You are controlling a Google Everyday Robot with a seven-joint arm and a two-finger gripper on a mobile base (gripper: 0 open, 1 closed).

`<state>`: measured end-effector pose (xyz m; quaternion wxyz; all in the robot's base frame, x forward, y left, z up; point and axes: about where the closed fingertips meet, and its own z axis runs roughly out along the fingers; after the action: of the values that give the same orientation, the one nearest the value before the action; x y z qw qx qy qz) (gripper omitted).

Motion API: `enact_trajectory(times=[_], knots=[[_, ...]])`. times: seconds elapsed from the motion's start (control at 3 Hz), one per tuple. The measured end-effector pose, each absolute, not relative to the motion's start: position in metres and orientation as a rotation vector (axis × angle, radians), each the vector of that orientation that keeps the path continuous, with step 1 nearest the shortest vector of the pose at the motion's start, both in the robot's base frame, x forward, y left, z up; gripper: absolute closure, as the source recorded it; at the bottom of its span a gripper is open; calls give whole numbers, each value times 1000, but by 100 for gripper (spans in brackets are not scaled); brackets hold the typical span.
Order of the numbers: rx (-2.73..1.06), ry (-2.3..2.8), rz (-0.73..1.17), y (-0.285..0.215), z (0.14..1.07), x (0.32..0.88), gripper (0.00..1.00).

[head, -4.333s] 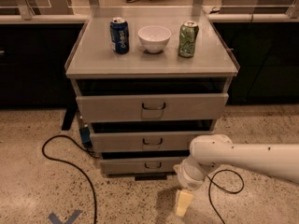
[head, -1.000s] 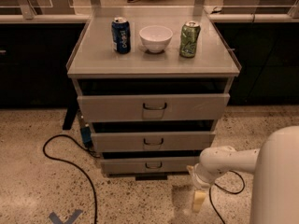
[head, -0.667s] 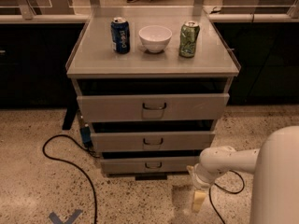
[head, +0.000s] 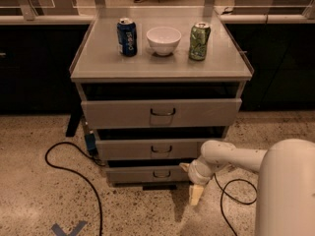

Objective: Open bottom drawer

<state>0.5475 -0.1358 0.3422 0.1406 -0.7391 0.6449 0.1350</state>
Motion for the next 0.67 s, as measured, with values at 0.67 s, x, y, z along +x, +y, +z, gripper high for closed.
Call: enact_trajectory(times=[0.67], knots=[[-2185, 1535, 400, -80, 360, 613, 0]])
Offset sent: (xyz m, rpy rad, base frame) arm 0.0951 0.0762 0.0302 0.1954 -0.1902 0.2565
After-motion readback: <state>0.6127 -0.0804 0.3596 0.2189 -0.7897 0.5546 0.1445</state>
